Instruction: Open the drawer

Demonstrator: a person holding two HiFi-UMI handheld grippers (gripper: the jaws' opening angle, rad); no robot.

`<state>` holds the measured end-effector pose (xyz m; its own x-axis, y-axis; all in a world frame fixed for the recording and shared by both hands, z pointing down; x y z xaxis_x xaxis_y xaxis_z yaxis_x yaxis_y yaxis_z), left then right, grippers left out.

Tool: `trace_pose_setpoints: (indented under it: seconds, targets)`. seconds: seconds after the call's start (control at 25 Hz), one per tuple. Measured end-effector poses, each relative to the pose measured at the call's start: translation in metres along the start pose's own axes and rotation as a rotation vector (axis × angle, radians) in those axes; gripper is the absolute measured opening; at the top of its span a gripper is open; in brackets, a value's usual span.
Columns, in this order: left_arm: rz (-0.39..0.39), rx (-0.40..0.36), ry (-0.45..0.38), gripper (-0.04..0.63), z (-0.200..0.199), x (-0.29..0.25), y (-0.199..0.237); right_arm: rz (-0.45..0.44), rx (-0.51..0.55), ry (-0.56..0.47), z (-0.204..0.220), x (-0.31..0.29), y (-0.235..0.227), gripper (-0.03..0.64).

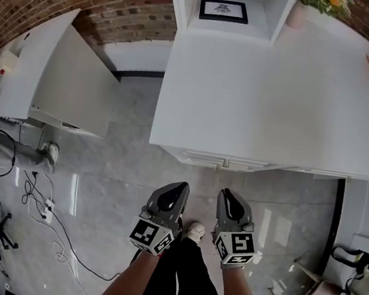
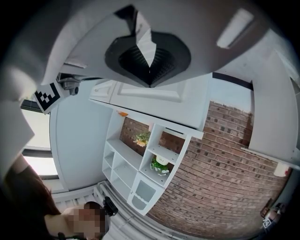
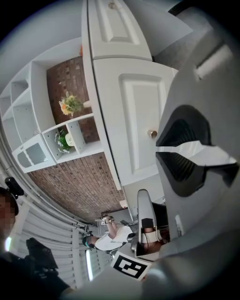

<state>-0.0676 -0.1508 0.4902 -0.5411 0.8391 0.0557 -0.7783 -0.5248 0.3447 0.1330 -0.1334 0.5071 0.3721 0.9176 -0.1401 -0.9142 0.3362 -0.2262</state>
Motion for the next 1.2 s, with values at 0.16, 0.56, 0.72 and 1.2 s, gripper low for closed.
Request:
trace_pose_setpoints:
  seconds: [0.16,0.56,0.72,1.2]
  targets:
    - [0.007,0.014,-0.008,0.002,0.01,-0.013,0.007,0.037,0.007,-0.02,0.01,-0.019,-0.011,0.047]
    - [0.015,0.036,-0.033,0.002,0.033,-0.026,0.03,0.13,0.033,-0.072,0.026,-0.051,-0.021,0.099]
    - [0.031,0.047,-0.037,0.002,0.04,-0.029,0.032,0.159,0.025,-0.094,0.029,-0.061,-0.022,0.112]
    - [0.027,0.043,-0.037,0.002,0.039,-0.024,0.046,0.22,0.001,-0.155,0.033,-0.08,-0.019,0.112]
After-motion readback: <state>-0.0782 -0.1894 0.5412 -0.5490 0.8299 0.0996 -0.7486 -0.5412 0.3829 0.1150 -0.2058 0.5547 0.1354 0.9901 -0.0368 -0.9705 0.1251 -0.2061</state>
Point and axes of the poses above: the fingertips, and each gripper's own axes: x backward along the fingers, y to its left, z out of its underside, the point moved 10 cm from there along x, backward along the fingers, and after that the axes turned 15 degrees about -y, right-handed, at the moved point
